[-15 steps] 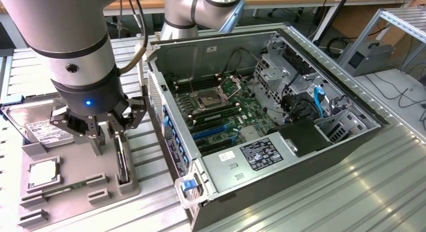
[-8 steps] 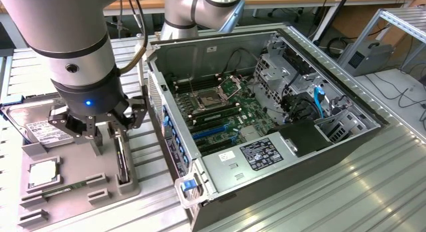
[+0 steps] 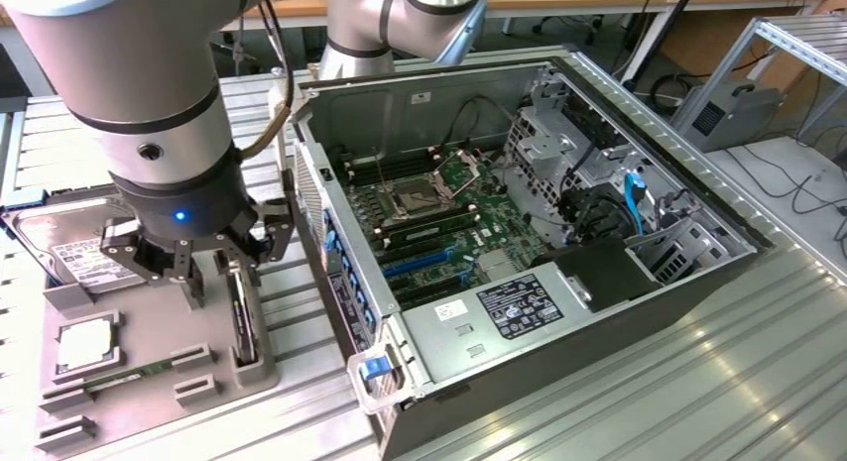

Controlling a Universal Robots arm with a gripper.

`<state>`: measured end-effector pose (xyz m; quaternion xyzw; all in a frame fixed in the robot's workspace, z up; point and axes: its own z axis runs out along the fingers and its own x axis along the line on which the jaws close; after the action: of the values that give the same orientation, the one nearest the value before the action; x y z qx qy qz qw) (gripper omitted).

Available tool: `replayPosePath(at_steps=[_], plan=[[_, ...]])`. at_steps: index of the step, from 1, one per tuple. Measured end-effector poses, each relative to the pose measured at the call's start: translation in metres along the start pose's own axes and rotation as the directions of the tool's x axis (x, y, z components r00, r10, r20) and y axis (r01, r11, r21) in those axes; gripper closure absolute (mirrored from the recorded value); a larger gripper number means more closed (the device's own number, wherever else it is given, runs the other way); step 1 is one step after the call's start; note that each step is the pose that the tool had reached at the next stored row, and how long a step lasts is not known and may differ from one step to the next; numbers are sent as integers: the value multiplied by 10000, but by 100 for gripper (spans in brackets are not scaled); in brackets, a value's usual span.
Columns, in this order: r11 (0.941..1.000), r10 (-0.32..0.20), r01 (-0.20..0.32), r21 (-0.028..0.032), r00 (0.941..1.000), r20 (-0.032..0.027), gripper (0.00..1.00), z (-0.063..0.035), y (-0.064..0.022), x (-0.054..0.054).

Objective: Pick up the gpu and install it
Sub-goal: 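Pick up the gpu and move the gpu toward the slot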

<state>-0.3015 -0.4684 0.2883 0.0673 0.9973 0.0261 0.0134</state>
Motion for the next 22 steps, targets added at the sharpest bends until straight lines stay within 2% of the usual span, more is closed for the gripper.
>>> replayPosePath(at_steps=[8,22], plan=[[10000,2,-2,3,10000,-6,44,96,2,-46],[10000,9,-9,2,10000,-4,44,389,1,-37]])
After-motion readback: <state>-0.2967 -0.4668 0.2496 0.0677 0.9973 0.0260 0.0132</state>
